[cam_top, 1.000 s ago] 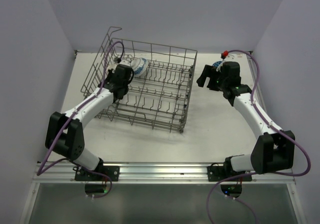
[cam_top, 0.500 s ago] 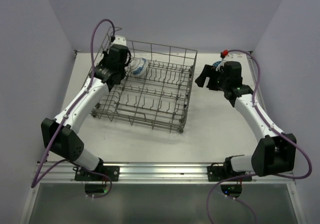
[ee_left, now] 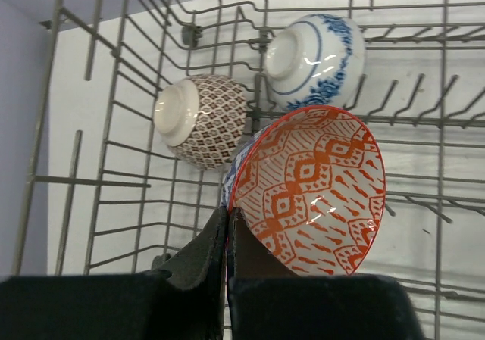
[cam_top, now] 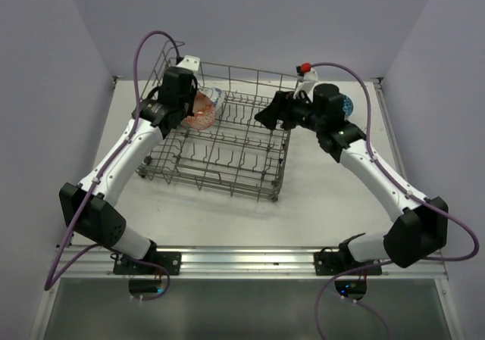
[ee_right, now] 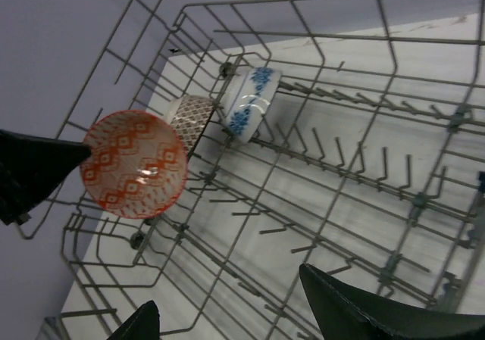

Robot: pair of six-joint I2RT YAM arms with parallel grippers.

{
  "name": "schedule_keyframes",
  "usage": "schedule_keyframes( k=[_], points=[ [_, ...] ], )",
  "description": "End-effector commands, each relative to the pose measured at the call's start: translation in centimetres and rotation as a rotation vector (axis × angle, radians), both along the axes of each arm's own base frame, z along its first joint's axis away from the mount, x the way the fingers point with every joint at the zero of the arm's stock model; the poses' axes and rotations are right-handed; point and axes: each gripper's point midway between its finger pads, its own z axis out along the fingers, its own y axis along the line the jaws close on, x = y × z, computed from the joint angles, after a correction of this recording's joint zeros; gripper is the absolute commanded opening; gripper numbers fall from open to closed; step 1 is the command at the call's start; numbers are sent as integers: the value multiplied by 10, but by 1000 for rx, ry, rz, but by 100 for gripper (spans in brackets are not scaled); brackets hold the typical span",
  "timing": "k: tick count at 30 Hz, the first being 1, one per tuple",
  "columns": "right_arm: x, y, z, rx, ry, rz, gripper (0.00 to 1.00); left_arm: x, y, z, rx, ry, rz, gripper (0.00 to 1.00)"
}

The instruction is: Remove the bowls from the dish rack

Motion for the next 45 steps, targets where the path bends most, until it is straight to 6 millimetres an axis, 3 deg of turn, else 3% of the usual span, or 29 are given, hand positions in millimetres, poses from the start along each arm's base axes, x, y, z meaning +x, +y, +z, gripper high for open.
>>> schedule_keyframes(
  k=[1, 8, 13, 24, 27, 28, 31, 34, 36, 38, 39, 41, 42, 45],
  points=[
    [4, 35, 20, 77, -28, 59, 79, -1, -35, 41, -187, -105, -120, 0],
    [12, 84, 20, 49, -3, 76, 77, -9, -61, 40, -272, -102, -214, 0],
    [23, 106, -5, 20, 51, 75, 77, -14, -73, 37, -301, -96, -262, 0],
    [47, 117, -58, -50, 133, -5, 68, -22, -85, 45, -339, -100, -329, 0],
    [49, 123, -60, -38, 138, 12, 50, -23, -87, 43, -352, -98, -339, 0],
    [49, 125, -57, -21, 135, 14, 38, -23, -89, 43, -359, -99, -342, 0],
    [48, 126, -48, 13, 120, 13, 14, -24, -90, 34, -360, -87, -347, 0],
    [45, 123, -39, 48, 127, -5, 0, -24, -90, 24, -362, -82, -340, 0],
    [43, 121, -32, 56, 125, -9, 0, -22, -88, 24, -360, -94, -330, 0],
    [43, 116, -29, 47, 125, -33, 0, -22, -87, 22, -359, -102, -327, 19],
    [44, 113, -27, 44, 124, -46, 0, -22, -86, 23, -357, -109, -323, 38],
    [44, 105, -23, 34, 129, -74, 0, -20, -84, 33, -356, -143, -320, 49],
    [46, 100, -21, 36, 132, -88, 0, -19, -82, 37, -354, -159, -313, 66],
    [49, 83, -6, 51, 133, -133, 0, -14, -73, 64, -343, -233, -270, 92]
  ],
)
